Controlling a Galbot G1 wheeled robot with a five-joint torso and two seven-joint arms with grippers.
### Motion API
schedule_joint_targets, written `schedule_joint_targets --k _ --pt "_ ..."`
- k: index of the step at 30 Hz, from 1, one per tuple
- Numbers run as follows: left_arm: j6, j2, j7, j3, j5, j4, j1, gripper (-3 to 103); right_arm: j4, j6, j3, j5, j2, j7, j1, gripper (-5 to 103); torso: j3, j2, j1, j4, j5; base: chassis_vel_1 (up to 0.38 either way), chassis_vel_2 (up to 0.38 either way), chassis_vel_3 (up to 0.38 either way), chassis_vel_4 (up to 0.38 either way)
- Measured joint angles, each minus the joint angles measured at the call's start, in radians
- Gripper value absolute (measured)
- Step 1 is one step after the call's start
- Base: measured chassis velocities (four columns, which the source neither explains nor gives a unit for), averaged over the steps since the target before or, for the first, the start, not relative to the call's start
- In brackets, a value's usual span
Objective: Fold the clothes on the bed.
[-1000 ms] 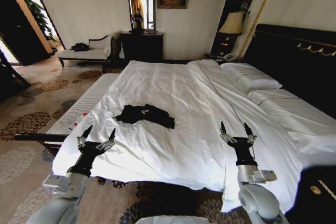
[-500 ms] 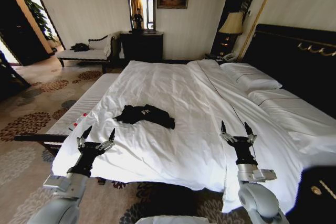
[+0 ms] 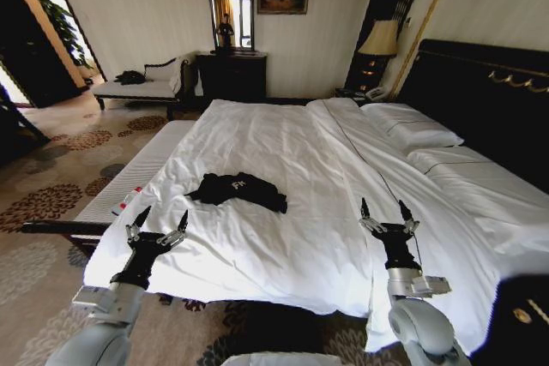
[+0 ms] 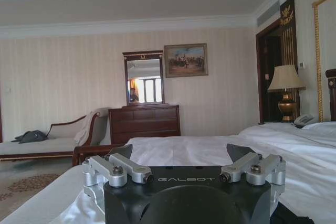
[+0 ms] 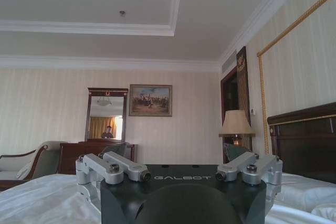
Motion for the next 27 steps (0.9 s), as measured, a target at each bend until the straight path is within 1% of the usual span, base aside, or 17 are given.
schedule_joint_targets --k 8,27 --pt "0.0 0.0 -0.001 -0.002 0.0 -0.002 0.002 100 0.004 0.006 0.002 -0.003 0.004 0.0 -0.005 100 0.0 0.0 0.0 0.0 0.0 0.0 0.0 0.0 0.0" --pt "-0.003 -0.007 -0.003 -0.004 -0.001 -0.01 0.005 100 0.014 0.011 0.005 -0.004 0.006 0.0 -0.013 100 0.0 0.0 0.0 0.0 0.0 -0.013 0.068 0.009 -0.071"
